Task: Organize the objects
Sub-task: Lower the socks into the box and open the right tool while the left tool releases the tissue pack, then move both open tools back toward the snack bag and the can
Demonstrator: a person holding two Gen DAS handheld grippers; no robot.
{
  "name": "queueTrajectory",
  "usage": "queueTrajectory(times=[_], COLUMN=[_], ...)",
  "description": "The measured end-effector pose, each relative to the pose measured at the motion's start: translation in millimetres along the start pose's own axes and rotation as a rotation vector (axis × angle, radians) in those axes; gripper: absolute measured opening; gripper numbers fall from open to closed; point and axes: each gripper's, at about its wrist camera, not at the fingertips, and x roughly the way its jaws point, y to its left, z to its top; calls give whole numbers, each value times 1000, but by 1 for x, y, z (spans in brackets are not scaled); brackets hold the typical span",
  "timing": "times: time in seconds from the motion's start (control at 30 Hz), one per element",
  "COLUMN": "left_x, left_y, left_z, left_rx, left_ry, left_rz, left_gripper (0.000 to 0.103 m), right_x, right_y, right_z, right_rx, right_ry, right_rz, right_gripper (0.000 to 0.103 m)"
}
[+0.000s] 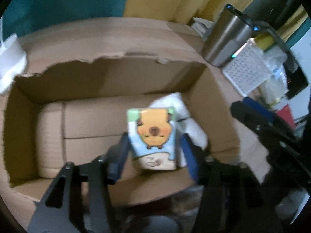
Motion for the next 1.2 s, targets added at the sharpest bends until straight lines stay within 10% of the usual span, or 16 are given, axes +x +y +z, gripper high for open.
queueTrajectory(times=[1.2], left_x=[-91], left_y=[2], left_z=[-49], left_rx=[129], left_ry=[-337], left_rz=[58], left_gripper=[81], right_x=[-45], right_y=[36], right_z=[-28], right_rx=[-54], right_ry=[-31], right_rz=[-80], right_gripper=[69])
